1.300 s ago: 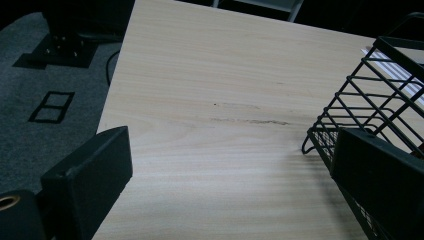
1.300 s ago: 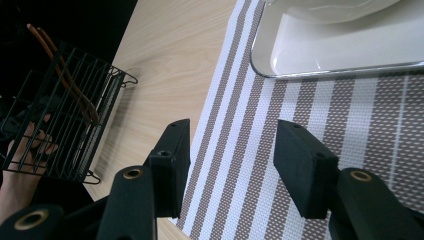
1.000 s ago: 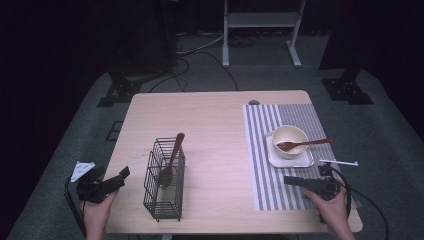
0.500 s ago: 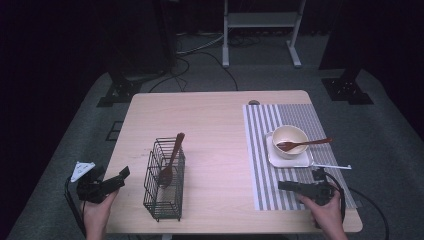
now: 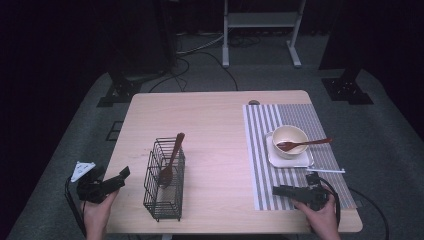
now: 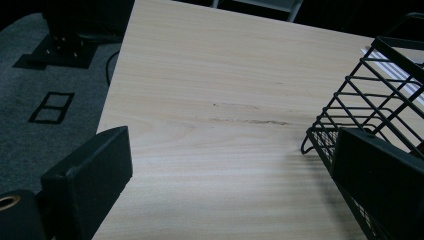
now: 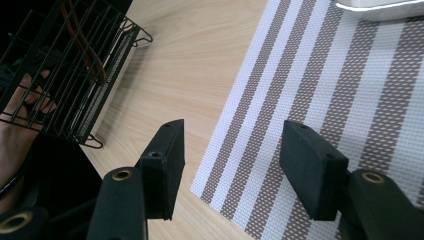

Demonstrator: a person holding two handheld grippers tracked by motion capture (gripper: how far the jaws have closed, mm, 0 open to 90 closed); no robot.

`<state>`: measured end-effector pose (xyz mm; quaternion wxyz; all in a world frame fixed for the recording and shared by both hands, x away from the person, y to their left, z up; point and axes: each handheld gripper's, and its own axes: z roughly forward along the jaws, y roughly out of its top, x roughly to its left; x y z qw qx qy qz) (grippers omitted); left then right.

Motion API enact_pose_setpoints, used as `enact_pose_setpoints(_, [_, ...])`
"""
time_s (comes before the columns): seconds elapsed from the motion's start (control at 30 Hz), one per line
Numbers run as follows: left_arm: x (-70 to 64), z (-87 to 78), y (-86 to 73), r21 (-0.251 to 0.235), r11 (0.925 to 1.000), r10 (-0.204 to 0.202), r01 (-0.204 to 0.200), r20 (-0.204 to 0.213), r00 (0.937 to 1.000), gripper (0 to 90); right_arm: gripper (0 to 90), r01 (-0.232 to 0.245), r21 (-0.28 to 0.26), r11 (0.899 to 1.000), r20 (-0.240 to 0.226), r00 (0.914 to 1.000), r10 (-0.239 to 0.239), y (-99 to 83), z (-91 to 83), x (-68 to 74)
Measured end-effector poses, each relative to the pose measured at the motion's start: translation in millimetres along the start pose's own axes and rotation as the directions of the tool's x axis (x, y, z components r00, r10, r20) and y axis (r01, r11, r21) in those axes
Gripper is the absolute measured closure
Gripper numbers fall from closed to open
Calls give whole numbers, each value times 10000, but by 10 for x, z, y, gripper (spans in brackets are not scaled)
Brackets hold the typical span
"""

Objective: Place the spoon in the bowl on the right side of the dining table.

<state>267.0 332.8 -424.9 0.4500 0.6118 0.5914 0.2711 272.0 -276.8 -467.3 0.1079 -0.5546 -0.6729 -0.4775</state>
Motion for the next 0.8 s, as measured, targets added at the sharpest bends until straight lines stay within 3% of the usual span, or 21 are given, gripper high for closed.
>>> enact_pose_setpoints(0.63, [-14,18,-11,35,10000,-67,67,87,9999,24,391,211,168,9996,-342,9992,-205,-202,110,96])
enact_pose_setpoints(0.8, [-19,18,1,-3,9999,-158,158,228,9996,25,385,377,-163,9992,-463,9982,-384,-295,112,90])
